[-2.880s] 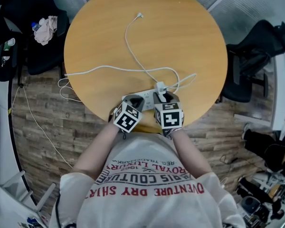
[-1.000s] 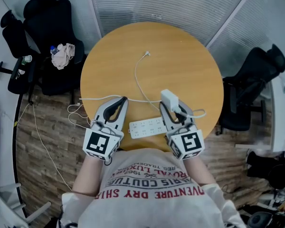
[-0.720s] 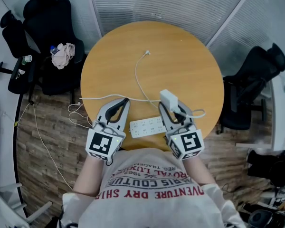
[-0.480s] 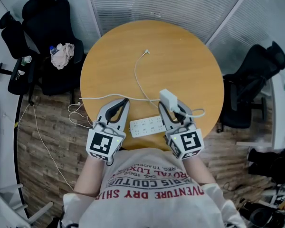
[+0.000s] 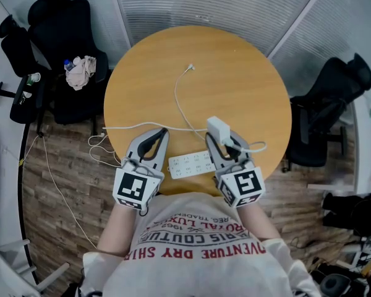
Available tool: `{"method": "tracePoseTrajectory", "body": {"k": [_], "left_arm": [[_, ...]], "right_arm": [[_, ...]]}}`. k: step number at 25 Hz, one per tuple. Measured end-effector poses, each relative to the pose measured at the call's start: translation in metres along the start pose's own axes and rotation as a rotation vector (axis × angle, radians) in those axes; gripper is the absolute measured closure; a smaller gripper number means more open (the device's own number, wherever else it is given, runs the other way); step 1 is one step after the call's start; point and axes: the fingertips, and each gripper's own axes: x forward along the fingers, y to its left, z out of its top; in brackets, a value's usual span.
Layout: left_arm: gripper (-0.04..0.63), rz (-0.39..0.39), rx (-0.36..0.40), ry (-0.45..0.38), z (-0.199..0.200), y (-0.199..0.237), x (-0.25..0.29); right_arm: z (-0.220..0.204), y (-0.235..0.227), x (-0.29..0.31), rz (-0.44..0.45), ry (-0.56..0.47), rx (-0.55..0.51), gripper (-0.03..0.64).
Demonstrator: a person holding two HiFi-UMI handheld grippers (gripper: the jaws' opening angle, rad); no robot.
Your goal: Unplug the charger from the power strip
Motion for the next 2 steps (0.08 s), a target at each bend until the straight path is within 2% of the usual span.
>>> {"method": "tracePoseTrajectory", "body": {"k": [2], "left_arm": [[0.561,0.002,-0.013,0.0,0.0004,-0.0006,-0.0006]], "right_arm": [[-0.0005,0.001,0.0004,0.005,-0.001,0.002,0.465]]}}
